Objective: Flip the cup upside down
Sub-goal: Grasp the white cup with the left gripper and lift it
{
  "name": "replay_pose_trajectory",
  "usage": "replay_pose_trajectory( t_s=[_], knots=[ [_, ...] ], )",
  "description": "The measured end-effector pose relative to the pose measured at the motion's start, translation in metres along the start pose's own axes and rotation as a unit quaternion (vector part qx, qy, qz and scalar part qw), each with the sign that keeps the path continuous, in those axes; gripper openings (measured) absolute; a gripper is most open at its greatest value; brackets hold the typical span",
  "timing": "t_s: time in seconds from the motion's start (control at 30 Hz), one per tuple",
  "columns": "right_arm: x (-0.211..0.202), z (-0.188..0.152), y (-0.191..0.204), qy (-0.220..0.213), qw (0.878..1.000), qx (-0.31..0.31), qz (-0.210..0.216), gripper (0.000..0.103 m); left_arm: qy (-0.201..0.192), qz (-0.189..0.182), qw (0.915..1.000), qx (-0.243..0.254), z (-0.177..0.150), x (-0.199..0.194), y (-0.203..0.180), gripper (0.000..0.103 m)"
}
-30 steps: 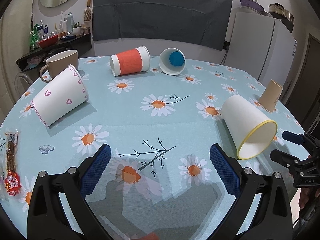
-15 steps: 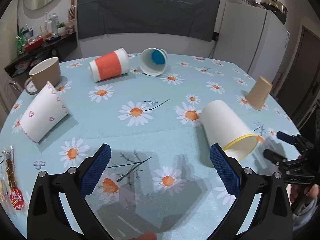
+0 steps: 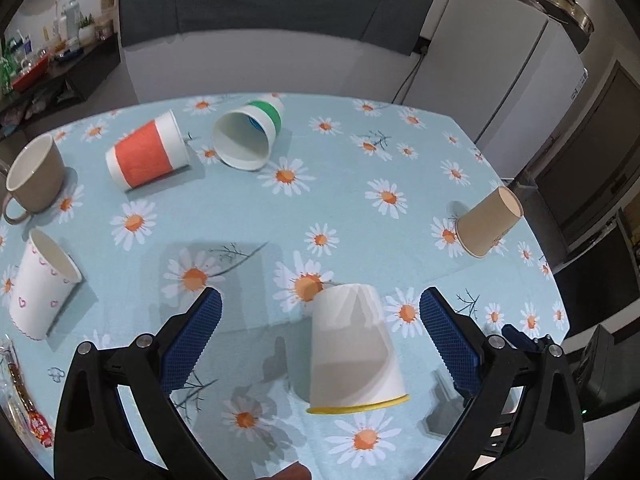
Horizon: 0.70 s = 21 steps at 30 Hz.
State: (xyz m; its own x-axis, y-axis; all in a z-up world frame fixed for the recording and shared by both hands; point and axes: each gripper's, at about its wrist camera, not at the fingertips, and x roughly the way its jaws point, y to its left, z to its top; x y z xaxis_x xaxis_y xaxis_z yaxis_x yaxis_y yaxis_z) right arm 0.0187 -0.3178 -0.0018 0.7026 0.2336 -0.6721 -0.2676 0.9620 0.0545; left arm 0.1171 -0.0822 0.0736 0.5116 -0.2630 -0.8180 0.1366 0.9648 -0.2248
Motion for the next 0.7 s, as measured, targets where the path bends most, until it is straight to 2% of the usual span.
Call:
replay_pose_trajectory(
  t_s=[0.13, 0.27, 0.47, 0.53, 0.57, 0.63, 0.67, 0.7],
  knots=[
    [0.001, -0.001, -0.007, 0.000, 1.000, 0.010, 0.005, 0.092, 0.056, 0.012, 0.9982, 0.017, 0.009, 0.017, -0.016, 0.097],
    [0.002, -0.002, -0.011, -0.001, 1.000, 0.016, 0.008, 0.092, 0.112, 0.018, 0.9935, 0.013, 0.015, 0.036, -0.023, 0.097],
    [0.002, -0.004, -0.018, -0.002, 0.999, 0.029, 0.015, 0.092, 0.199, 0.029, 0.9788, 0.040, 0.016, 0.068, -0.038, 0.095],
    [0.001, -0.004, -0.021, -0.006, 0.999, 0.039, 0.019, 0.092, 0.213, 0.048, 0.9747, 0.049, 0.016, 0.074, -0.041, 0.081],
    [0.000, -0.005, -0.022, -0.007, 0.999, 0.042, 0.022, 0.092, 0.219, 0.059, 0.9722, 0.059, 0.016, 0.078, -0.043, 0.078],
    [-0.001, -0.005, -0.024, -0.008, 0.999, 0.047, 0.024, 0.092, 0.228, 0.064, 0.9691, 0.068, 0.015, 0.083, -0.045, 0.061],
    [-0.001, -0.005, -0.025, -0.010, 0.998, 0.048, 0.025, 0.092, 0.235, 0.065, 0.9675, 0.069, 0.015, 0.086, -0.044, 0.057],
    [-0.002, -0.005, -0.025, -0.011, 0.998, 0.049, 0.025, 0.092, 0.235, 0.064, 0.9677, 0.067, 0.015, 0.087, -0.044, 0.057]
  ],
)
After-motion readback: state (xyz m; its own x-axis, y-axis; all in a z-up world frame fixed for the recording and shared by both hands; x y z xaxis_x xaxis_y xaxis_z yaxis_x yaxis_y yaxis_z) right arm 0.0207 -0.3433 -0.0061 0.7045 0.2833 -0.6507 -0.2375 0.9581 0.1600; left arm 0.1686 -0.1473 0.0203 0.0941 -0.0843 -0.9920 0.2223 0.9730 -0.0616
